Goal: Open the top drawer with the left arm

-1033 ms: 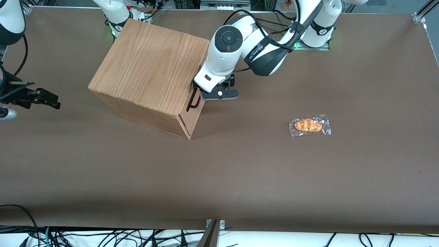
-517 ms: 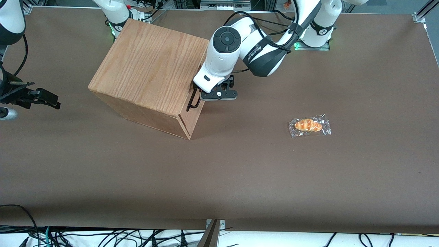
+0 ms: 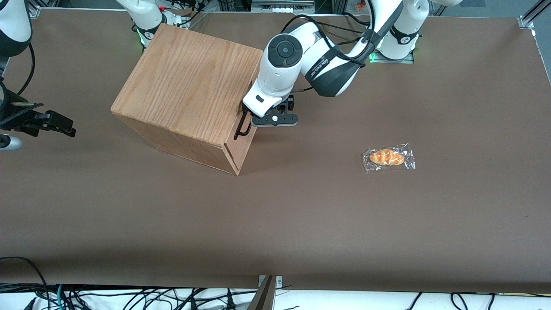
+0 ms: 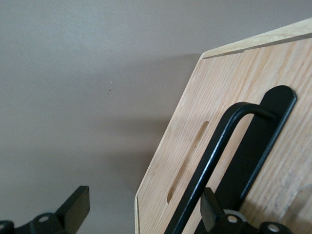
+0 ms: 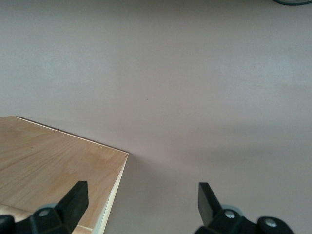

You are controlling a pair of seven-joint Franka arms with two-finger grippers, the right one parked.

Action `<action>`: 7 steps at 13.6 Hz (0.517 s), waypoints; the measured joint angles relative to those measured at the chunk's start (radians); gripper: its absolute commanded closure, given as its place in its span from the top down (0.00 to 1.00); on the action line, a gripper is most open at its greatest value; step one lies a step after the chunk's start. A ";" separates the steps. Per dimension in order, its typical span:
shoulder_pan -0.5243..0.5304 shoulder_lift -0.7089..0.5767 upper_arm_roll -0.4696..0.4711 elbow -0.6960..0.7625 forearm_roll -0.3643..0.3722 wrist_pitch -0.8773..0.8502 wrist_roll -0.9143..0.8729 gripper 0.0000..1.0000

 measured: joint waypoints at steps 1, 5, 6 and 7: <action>0.000 0.000 0.001 0.000 0.000 0.000 0.000 1.00; 0.001 0.000 0.005 0.000 0.001 -0.009 0.001 1.00; 0.001 0.000 0.008 -0.001 0.004 -0.016 0.001 1.00; 0.004 0.001 0.010 -0.002 0.005 -0.019 0.001 1.00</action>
